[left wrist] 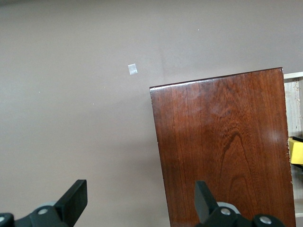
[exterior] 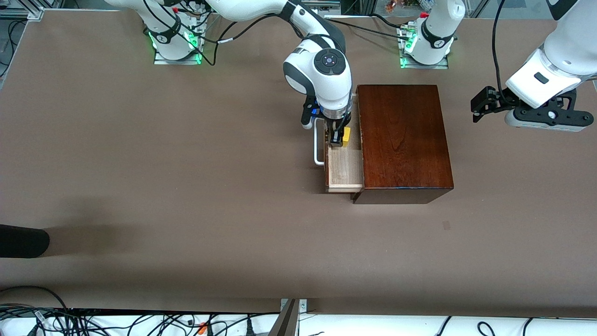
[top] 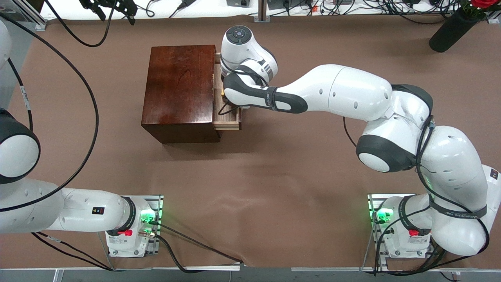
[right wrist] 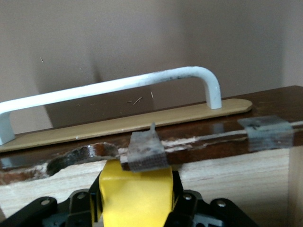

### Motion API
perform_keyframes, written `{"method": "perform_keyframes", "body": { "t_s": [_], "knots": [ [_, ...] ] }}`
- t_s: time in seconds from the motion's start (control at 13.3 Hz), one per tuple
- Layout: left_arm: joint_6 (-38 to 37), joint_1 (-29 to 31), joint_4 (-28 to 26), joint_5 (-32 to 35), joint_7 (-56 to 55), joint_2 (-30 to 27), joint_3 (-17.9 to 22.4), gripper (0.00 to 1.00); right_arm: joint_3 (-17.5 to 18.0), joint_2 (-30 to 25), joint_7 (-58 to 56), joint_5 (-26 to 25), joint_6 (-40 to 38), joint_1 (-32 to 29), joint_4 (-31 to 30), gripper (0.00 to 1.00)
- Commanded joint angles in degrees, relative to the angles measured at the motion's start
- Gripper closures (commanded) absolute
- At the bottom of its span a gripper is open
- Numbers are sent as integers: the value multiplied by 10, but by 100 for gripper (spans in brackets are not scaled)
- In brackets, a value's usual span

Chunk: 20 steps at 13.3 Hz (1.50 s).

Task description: Open drawer, take yellow block, close drawer

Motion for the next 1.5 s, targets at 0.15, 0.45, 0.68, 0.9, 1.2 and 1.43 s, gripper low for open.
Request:
{"method": "perform_keyframes", "body": {
  "t_s": [0.15, 0.45, 0.68, 0.9, 1.2, 1.43],
  "knots": [
    [-9, 4, -8, -11, 14, -13, 0, 0, -9, -31, 7, -9, -68, 1, 26, 70],
    [-9, 4, -8, -11, 13, -13, 0, 0, -5, -101, -27, -3, -114, -31, 31, 70],
    [-9, 4, -5, -11, 13, -12, 0, 0, -8, -139, -160, -2, -173, -56, 23, 70],
    [-28, 0, -5, -12, 13, -11, -8, 0, -19, -188, -369, -3, -242, -92, -14, 70],
    [-70, -7, -5, -88, 23, 4, -45, 0, -75, -246, -690, -1, -304, -146, -79, 70],
    [-86, -8, -4, -91, 76, 49, -124, 0, -180, -254, -926, 31, -346, -152, -86, 71]
  ]
}}
